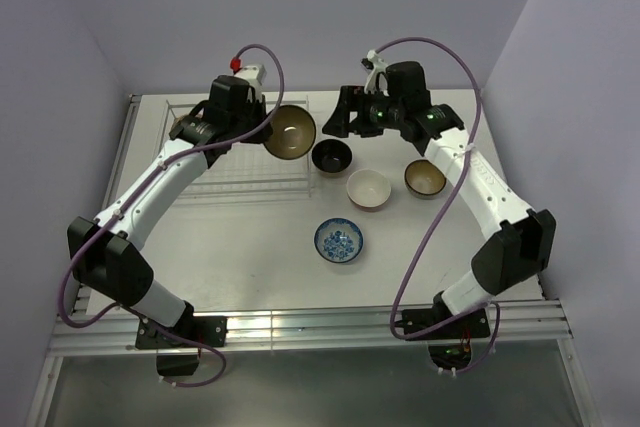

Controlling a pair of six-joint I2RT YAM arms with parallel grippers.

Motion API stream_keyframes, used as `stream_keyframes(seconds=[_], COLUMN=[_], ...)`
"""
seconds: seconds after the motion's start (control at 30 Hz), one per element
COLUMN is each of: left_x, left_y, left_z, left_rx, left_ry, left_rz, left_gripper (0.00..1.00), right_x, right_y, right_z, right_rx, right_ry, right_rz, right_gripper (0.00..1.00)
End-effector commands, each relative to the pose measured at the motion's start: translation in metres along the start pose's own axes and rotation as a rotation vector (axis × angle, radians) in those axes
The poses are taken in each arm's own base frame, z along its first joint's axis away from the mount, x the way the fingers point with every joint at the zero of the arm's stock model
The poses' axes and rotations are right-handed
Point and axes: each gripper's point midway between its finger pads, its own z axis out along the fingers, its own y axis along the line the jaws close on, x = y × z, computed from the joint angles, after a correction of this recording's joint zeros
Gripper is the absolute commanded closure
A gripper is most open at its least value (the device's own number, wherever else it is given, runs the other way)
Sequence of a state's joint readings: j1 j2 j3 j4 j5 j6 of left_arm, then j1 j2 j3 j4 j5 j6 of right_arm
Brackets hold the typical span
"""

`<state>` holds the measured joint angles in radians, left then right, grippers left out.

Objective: Load the bowls into the dish rack

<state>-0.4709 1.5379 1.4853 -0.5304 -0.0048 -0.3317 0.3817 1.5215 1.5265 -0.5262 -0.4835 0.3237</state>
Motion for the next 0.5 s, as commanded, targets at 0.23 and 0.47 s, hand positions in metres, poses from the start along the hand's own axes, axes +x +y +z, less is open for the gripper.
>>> stream_keyframes(seconds=[0.23, 0.47], left_x=[-0.068, -0.072], left_y=[-0.014, -0.018], left_z=[-0.013, -0.018], left_rx=[-0.006, -0.001], left_ry=[-0.247, -0.263], left_rz=[-0.078, -0.077], left_gripper=[1.00, 1.00], right_x=[-0.039, -0.038], right_y=[0.019, 0.017], right_z=[0.034, 0.050], right_rx=[0.102, 0.176], right_ry=[-0.102, -0.084], right_rz=[-0.057, -0.098], right_gripper=[0.26, 0.42])
